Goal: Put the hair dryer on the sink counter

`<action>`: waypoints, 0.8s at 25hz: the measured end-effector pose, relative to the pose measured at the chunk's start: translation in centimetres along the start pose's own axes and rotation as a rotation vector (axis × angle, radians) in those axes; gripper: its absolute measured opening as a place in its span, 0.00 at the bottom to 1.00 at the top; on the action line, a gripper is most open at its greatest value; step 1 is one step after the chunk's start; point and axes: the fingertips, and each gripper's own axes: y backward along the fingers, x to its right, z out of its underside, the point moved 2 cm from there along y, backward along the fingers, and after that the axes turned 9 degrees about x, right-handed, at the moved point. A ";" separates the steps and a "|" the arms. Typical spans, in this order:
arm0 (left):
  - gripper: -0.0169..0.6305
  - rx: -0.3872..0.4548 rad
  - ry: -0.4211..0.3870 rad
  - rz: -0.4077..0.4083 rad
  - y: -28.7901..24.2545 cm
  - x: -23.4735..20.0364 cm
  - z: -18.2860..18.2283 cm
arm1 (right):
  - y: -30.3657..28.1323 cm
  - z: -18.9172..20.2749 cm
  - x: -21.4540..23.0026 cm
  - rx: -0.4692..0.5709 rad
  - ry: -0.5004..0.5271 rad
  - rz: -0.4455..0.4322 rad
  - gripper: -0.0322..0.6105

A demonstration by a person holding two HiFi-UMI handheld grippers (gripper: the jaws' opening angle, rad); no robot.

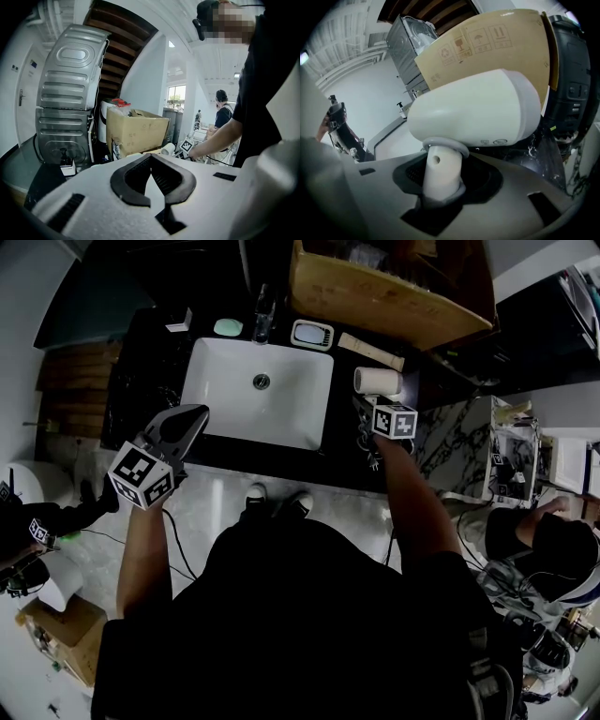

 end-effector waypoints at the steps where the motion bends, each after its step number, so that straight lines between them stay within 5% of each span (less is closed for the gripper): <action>1: 0.05 0.000 -0.001 0.002 0.0 0.0 0.0 | 0.0 0.2 0.0 -0.012 0.027 0.008 0.34; 5: 0.05 0.001 0.001 0.011 -0.3 0.1 0.1 | -0.1 0.6 0.6 -0.020 0.048 0.035 0.42; 20: 0.05 -0.002 0.002 0.034 -1.2 0.2 0.3 | 0.6 -0.7 2.2 0.013 0.033 0.090 0.42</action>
